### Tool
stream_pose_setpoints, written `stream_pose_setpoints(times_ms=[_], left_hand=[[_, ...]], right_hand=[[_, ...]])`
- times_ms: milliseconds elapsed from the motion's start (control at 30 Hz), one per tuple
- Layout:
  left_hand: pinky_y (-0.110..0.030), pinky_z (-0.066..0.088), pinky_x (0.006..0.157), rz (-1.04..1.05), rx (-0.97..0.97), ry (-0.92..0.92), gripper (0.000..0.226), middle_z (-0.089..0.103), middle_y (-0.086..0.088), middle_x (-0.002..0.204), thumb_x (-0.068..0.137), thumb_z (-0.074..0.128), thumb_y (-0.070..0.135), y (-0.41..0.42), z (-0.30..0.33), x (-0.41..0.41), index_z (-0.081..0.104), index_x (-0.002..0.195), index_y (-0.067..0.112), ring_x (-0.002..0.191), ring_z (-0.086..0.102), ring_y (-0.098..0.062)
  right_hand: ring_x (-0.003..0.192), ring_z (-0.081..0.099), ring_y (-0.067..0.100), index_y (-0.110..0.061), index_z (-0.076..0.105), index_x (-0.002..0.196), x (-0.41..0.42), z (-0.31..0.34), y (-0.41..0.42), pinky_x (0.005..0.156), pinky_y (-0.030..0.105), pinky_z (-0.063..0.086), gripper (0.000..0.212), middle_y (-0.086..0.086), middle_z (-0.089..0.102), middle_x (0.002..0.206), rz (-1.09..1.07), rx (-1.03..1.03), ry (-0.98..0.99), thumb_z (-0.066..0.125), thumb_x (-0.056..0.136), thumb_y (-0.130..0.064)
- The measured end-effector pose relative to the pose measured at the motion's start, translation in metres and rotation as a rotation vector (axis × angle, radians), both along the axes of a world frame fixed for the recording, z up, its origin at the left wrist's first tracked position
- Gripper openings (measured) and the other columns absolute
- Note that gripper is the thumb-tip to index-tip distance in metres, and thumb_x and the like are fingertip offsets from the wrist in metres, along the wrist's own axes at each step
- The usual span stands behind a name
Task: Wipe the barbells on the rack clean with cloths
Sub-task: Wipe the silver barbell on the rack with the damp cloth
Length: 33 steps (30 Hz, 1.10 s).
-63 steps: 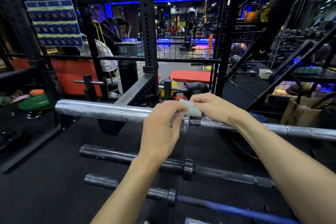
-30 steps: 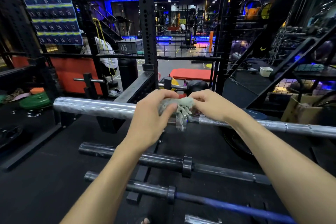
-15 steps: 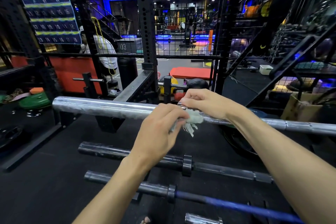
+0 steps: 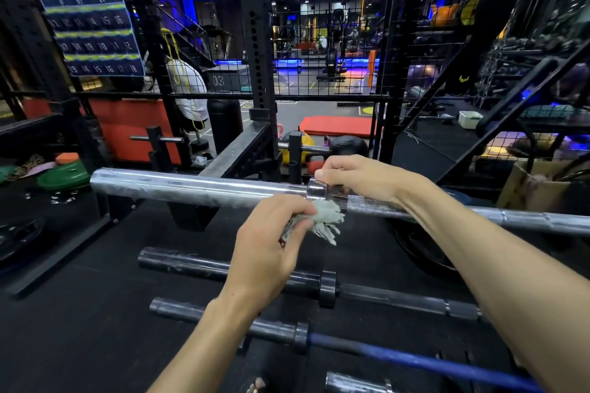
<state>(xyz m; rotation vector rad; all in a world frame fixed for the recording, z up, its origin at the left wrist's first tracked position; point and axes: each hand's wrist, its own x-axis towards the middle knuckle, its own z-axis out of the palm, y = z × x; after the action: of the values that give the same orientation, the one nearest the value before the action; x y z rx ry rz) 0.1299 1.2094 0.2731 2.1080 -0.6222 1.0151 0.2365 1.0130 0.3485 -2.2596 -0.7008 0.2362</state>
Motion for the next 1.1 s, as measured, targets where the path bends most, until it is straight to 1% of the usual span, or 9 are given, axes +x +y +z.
stream_pose_setpoints(times_ms=[100,167,300,433,567,700,800,967,1100], left_hand=[[-0.027,0.053,0.085,0.013,-0.061,0.034,0.018,0.068,0.014,0.102,0.092,0.073,0.007,0.001,0.003,-0.003,0.07,0.107,0.017,0.099,0.065,-0.008],[-0.025,0.054,0.082,0.039,-0.172,0.086,0.016,0.07,0.017,0.099,0.093,0.073,0.012,0.0,0.013,-0.004,0.071,0.106,0.021,0.096,0.067,-0.007],[-0.024,0.054,0.082,0.05,-0.38,0.229,0.01,0.073,0.017,0.094,0.092,0.075,0.022,-0.001,0.038,0.002,0.07,0.099,0.029,0.093,0.069,-0.007],[-0.02,0.054,0.08,-0.139,-0.443,0.33,0.005,0.076,0.008,0.093,0.093,0.074,0.016,-0.009,0.067,0.008,0.073,0.096,0.02,0.091,0.072,-0.006],[-0.024,0.053,0.089,-0.199,-0.27,0.333,0.018,0.076,0.011,0.102,0.103,0.059,0.015,0.006,0.08,0.011,0.076,0.108,0.019,0.1,0.07,-0.007],[-0.042,0.045,0.104,0.157,0.276,0.201,0.033,0.067,0.02,0.12,0.09,0.075,0.019,0.037,0.06,0.021,0.071,0.121,0.029,0.119,0.054,-0.015],[-0.047,0.04,0.102,0.243,0.526,0.136,0.044,0.066,0.016,0.127,0.079,0.084,0.033,0.035,0.047,0.023,0.072,0.121,0.029,0.124,0.047,-0.023],[-0.045,0.037,0.101,0.323,0.661,0.013,0.048,0.071,0.013,0.115,0.069,0.088,0.041,0.023,0.037,0.029,0.074,0.112,0.025,0.124,0.052,-0.027],[-0.042,0.034,0.105,0.331,0.652,0.021,0.055,0.072,0.01,0.11,0.063,0.091,0.042,0.02,0.032,0.038,0.07,0.11,0.023,0.121,0.054,-0.025]], right_hand=[[0.07,0.054,-0.009,-0.005,0.061,0.106,-0.003,0.001,0.001,0.072,0.022,0.037,0.048,-0.016,0.062,0.09,-0.005,-0.005,0.032,0.055,0.099,-0.053],[0.085,0.06,-0.007,-0.018,0.069,0.104,-0.007,0.002,0.0,0.081,0.025,0.042,0.04,-0.02,0.067,0.096,-0.036,0.011,0.001,0.056,0.098,-0.056],[0.098,0.068,0.008,-0.036,0.067,0.116,-0.028,0.01,-0.003,0.087,0.032,0.054,0.039,-0.013,0.07,0.111,-0.018,0.28,-0.158,0.055,0.092,-0.065],[0.089,0.066,0.015,-0.03,0.066,0.112,-0.058,0.026,0.0,0.082,0.039,0.055,0.027,-0.006,0.069,0.101,0.117,0.205,-0.409,0.077,0.09,-0.041],[0.073,0.066,0.022,-0.022,0.066,0.093,-0.06,0.028,-0.015,0.072,0.049,0.056,0.017,0.0,0.069,0.083,-0.062,0.314,-0.477,0.08,0.088,-0.03],[0.071,0.067,0.019,-0.018,0.058,0.088,-0.059,0.005,-0.037,0.068,0.035,0.056,0.02,-0.003,0.071,0.084,-0.257,0.392,-0.386,0.078,0.085,-0.016],[0.075,0.068,0.024,-0.024,0.056,0.086,-0.059,-0.012,-0.034,0.069,0.038,0.052,0.021,-0.005,0.069,0.092,-0.273,0.365,-0.384,0.074,0.081,-0.015],[0.075,0.065,0.018,-0.038,0.063,0.112,-0.065,-0.012,-0.016,0.069,0.023,0.049,0.034,-0.009,0.066,0.097,-0.253,0.319,-0.465,0.07,0.089,-0.014],[0.078,0.063,0.008,-0.035,0.071,0.11,-0.06,-0.009,-0.008,0.072,0.02,0.046,0.025,-0.017,0.068,0.096,-0.252,0.273,-0.544,0.071,0.091,-0.019]])
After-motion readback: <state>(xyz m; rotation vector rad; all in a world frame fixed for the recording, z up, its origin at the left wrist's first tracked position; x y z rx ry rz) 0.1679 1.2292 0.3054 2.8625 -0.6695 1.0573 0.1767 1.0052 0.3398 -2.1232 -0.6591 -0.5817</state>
